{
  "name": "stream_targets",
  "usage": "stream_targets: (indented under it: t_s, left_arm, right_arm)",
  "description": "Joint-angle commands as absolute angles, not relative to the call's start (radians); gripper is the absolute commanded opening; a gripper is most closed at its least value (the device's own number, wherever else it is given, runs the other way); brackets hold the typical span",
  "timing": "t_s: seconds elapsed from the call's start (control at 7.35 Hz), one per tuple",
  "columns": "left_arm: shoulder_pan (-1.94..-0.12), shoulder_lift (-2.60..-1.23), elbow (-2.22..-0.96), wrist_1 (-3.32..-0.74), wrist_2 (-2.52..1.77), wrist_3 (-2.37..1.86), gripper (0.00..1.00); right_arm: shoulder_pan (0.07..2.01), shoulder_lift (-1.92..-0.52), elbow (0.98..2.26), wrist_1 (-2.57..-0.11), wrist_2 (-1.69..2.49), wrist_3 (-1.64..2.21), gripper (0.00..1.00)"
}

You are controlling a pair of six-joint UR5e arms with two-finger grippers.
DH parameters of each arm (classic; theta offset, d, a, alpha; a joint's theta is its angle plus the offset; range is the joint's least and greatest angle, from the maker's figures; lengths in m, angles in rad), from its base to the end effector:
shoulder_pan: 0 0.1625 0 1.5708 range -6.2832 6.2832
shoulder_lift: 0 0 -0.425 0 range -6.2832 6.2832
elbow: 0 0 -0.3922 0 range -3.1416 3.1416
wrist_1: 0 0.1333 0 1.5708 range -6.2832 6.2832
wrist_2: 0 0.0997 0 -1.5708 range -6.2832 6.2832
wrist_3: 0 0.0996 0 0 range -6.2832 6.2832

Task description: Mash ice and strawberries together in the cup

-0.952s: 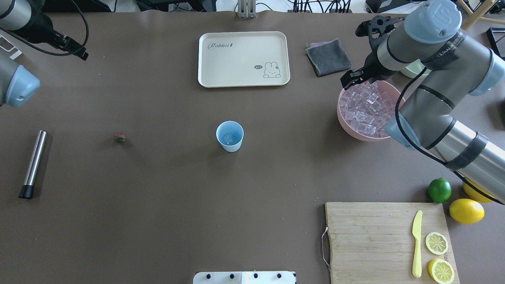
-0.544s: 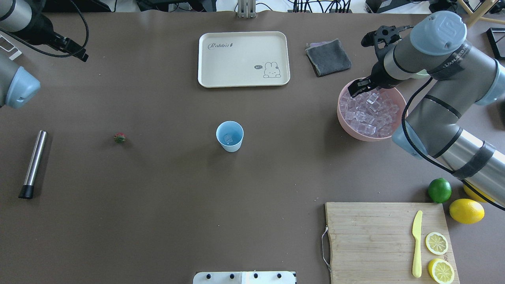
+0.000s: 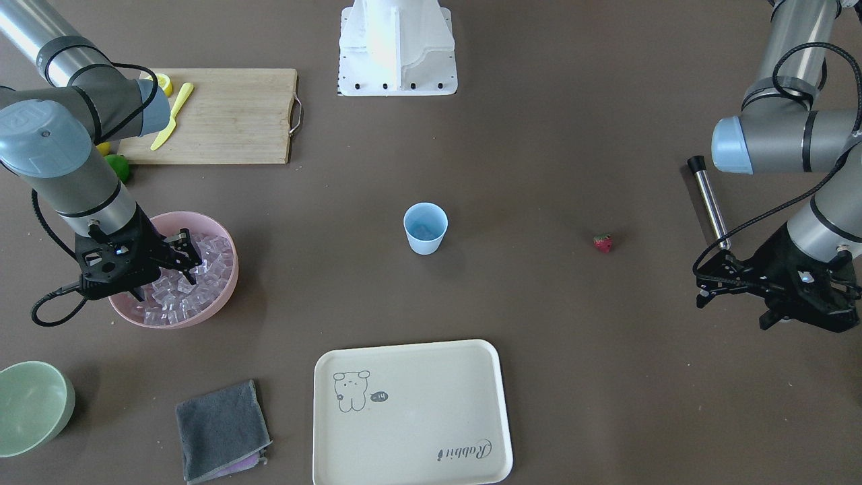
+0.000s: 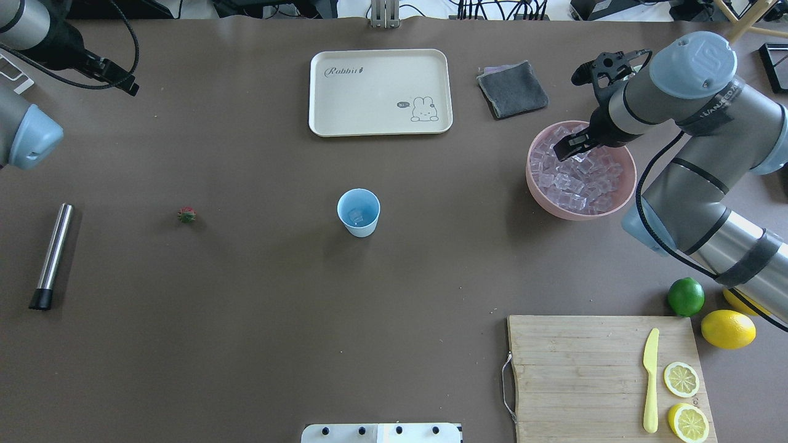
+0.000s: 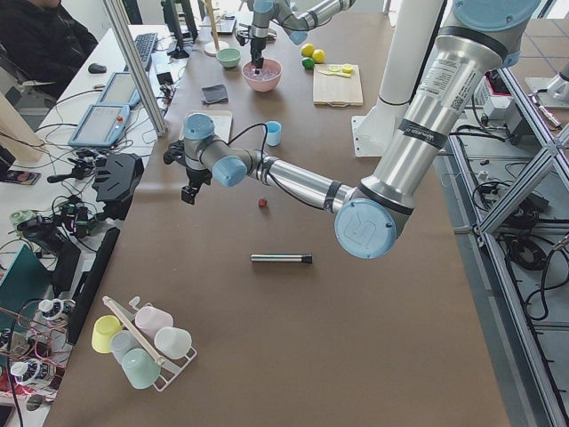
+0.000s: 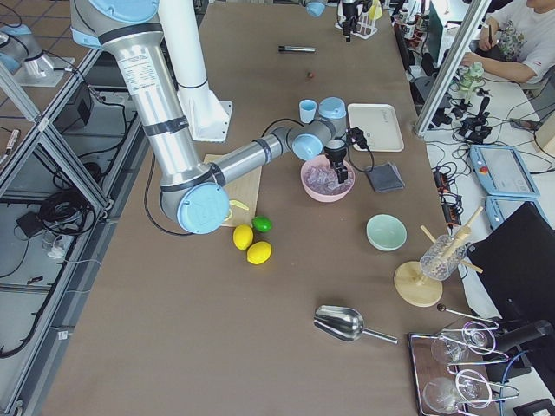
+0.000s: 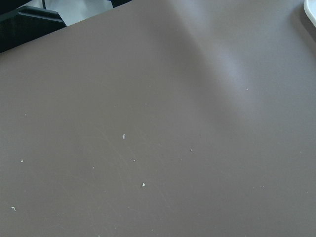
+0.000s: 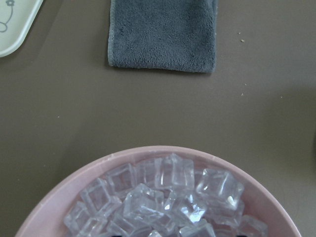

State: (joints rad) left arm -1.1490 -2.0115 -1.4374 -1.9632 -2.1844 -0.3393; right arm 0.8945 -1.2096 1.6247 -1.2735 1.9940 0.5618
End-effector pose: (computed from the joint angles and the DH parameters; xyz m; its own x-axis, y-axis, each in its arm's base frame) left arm 0.2107 -0.6550 0.4263 0.6645 0.4024 -0.6297 -0.0976 0.8822 0.4607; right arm -0.3310 -0.5600 0.4055 0.7119 -0.3457 0.6112 0.1116 0.9150 0.3876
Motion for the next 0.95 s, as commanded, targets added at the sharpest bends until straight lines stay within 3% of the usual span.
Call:
stream_targets:
  t_s: [0.0,0.27,0.68,0.82]
  left_arm:
    - [-1.149,-2.013,-1.436,-1.963,-2.184,-0.341,0.98]
    - [-1.149,-2.013,-1.436,-1.971,-2.184,-0.341,0.98]
    - [-1.149,-2.017,-1.433,-1.973,-2.184,-0.341,0.98]
    - [-1.149,-2.016,-1.433,-1.973,-2.184,-0.341,0.98]
  right_arm:
    - [0.897,-1.221,1.614,-1.273,1.994,0.503,0.81]
    - [0.902,-1.219,1.612,-1.273,1.994,0.5,0.76]
    - [0.902,-1.22,1.608,-1.273,1.993,0.503,0.55]
    - [0.908,-1.22,1.606,-1.275,1.994,0.502,0.53]
